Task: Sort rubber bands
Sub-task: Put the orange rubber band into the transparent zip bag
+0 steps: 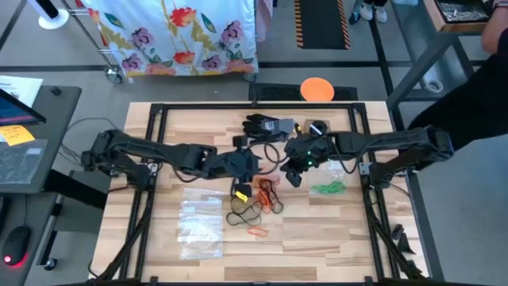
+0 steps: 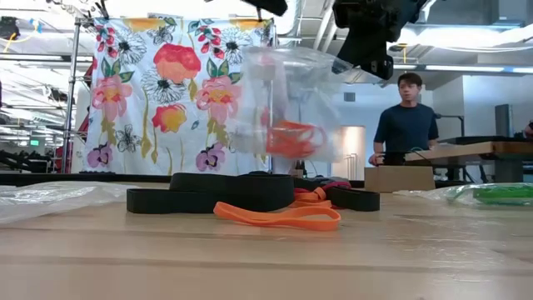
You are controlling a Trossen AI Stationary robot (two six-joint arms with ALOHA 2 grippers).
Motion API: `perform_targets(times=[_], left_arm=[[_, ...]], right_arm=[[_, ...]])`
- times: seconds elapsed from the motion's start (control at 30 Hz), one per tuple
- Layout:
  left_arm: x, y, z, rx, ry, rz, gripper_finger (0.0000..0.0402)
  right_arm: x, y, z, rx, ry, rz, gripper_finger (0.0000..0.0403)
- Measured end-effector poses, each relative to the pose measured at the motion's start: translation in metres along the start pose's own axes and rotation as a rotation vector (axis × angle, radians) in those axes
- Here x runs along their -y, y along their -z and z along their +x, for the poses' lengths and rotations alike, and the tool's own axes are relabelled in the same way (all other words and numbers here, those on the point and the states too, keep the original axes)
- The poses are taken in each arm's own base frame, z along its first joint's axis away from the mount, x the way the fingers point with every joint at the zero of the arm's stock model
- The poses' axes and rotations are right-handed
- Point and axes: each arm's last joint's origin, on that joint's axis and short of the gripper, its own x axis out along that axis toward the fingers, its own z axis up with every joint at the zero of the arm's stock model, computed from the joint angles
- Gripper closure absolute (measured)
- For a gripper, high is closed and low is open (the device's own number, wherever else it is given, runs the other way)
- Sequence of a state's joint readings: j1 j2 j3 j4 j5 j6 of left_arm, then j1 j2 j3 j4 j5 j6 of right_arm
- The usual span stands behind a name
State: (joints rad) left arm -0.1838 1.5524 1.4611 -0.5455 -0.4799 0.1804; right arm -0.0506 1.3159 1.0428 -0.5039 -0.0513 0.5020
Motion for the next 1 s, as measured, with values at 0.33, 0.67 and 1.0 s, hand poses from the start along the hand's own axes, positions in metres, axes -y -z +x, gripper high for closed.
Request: perform_targets(times=[0.33,0.67,1.0], left_arm=[[0.024,0.026,-0.020,-0.127,0.103,-0.047,0.0254],[0.104,0.071,0.045,-0.103,0.502,-0.091,0.0254],[0.173,0.092,0.092,-0.023,0.693,-0.027,0.0254]], right_arm=[[0.015,-0.004,-0.054,0.127,0.066,0.007,0.0403],[-0.003,0.010,-0.064,0.121,0.043,-0.036,0.0403],[-0.004,0.009,-0.053,0.104,0.064,-0.037,0.0403]])
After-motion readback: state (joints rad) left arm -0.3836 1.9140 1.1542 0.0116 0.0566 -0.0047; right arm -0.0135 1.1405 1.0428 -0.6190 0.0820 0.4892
